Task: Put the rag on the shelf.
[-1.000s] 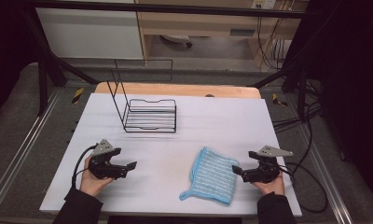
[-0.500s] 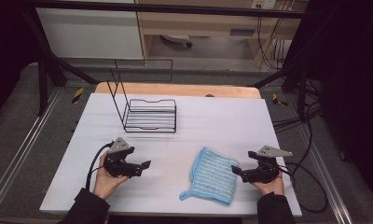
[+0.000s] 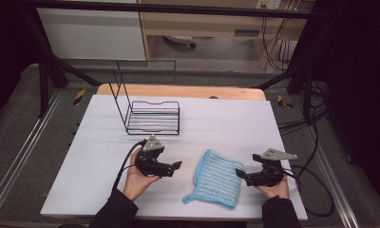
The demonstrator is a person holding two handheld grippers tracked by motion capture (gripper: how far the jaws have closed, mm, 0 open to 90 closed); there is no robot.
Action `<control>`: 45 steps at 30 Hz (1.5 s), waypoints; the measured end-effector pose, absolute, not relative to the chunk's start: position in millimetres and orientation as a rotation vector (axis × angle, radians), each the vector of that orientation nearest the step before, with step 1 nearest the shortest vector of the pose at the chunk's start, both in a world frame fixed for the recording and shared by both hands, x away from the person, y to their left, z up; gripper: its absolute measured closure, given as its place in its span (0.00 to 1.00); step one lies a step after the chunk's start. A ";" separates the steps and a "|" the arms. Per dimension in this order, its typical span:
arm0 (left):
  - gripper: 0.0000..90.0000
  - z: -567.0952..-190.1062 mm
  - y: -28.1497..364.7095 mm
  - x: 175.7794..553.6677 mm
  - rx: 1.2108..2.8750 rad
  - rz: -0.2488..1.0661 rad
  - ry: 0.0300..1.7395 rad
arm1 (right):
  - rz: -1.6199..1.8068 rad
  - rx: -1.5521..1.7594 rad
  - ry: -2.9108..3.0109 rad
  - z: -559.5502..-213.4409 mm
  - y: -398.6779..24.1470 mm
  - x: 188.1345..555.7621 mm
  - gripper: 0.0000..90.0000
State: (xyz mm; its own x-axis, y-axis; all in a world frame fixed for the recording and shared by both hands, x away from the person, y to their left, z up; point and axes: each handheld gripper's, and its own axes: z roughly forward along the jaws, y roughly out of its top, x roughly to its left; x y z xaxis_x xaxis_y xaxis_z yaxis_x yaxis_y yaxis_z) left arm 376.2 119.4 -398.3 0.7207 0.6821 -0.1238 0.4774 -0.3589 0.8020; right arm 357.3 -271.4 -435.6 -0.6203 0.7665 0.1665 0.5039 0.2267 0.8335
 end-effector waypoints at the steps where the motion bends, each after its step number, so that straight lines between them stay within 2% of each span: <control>1: 0.13 -397.1 114.6 376.3 2.031 0.295 0.877 | 1.344 1.188 2.223 -435.5 -271.7 357.3 0.01; 7: 0.15 -401.2 90.2 375.3 2.063 0.269 0.887 | 1.343 1.189 2.224 -435.6 -271.6 357.3 0.01; 15: 0.22 -431.2 56.5 373.6 2.119 0.099 0.896 | 1.345 1.195 2.225 -435.9 -271.1 356.6 0.01; 16: 0.28 -433.5 53.7 373.2 2.112 0.080 0.899 | 1.344 1.194 2.227 -436.0 -271.1 356.7 0.01; 24: 0.49 -450.0 39.5 367.2 2.098 0.016 0.937 | 1.319 1.193 2.223 -437.0 -270.3 357.2 0.02; 29: 0.55 -451.9 38.9 361.0 2.094 0.026 0.936 | 1.331 1.207 2.205 -435.4 -271.7 356.5 0.02; 32: 0.66 -453.4 38.8 357.5 2.082 0.012 0.945 | 1.326 1.213 2.201 -435.3 -271.6 356.6 0.02; 45: 0.82 -456.8 35.8 356.2 2.029 -0.042 0.994 | 1.316 1.202 2.224 -438.8 -268.4 358.1 0.02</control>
